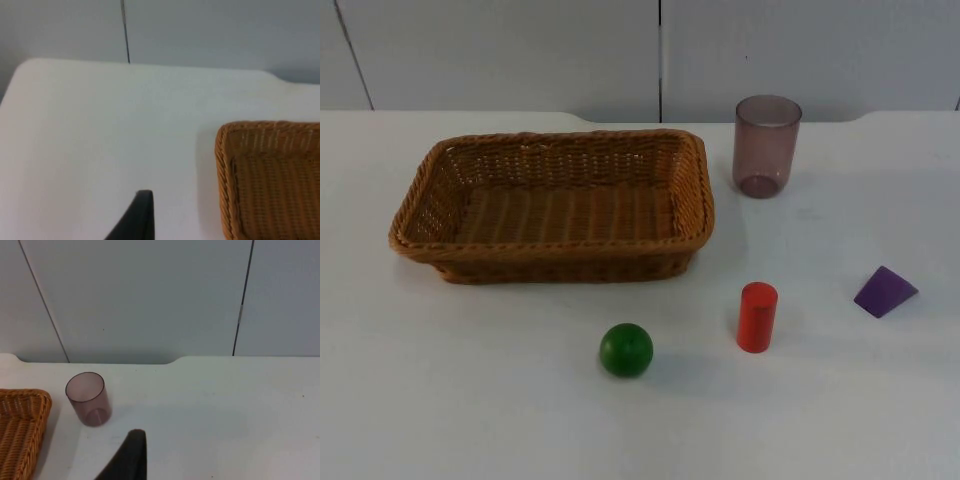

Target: Pick up the basket with the left hand and place the triangular block into the basket with the right hand.

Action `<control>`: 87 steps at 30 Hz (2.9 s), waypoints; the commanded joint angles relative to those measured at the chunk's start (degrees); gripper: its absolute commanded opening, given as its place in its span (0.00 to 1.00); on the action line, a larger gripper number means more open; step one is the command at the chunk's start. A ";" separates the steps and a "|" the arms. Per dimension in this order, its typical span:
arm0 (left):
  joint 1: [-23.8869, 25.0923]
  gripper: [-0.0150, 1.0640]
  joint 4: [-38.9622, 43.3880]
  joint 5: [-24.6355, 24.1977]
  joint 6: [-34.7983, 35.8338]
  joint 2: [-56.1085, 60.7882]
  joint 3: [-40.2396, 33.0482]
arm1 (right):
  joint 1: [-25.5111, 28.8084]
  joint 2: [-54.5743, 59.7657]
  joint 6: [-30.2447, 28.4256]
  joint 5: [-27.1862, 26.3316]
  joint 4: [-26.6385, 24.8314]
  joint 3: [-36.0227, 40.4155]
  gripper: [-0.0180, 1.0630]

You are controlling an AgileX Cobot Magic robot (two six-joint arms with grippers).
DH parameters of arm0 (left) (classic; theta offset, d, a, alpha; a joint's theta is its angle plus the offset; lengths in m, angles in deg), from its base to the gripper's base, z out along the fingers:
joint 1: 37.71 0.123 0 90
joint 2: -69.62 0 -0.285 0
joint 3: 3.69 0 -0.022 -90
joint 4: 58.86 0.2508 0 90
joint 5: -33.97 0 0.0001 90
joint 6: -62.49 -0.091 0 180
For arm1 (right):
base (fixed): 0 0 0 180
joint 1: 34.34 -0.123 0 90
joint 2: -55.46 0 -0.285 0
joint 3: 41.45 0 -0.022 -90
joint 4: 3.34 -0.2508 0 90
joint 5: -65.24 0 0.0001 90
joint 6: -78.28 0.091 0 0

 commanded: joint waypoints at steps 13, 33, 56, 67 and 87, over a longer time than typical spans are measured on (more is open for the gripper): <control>-0.34 0.98 -14.94 7.47 -12.80 -19.63 1.20 | -0.20 -0.14 -0.09 0.07 0.45 -0.34 0.99; -0.34 0.98 -22.13 1.10 -22.65 -45.19 17.58 | -0.20 -0.14 -0.26 0.19 0.45 -0.34 0.99; -0.34 0.98 -23.18 -11.52 -19.57 -62.74 33.89 | -0.20 -0.14 -0.26 0.20 0.23 -0.34 0.99; -0.34 0.67 -19.52 -12.68 -18.14 -63.36 34.01 | -0.20 -0.14 -0.26 -0.02 0.34 -0.34 0.99; -0.34 0.01 -22.14 -14.88 -15.03 -63.36 34.01 | -0.20 -0.14 -0.26 0.00 0.62 -0.34 0.99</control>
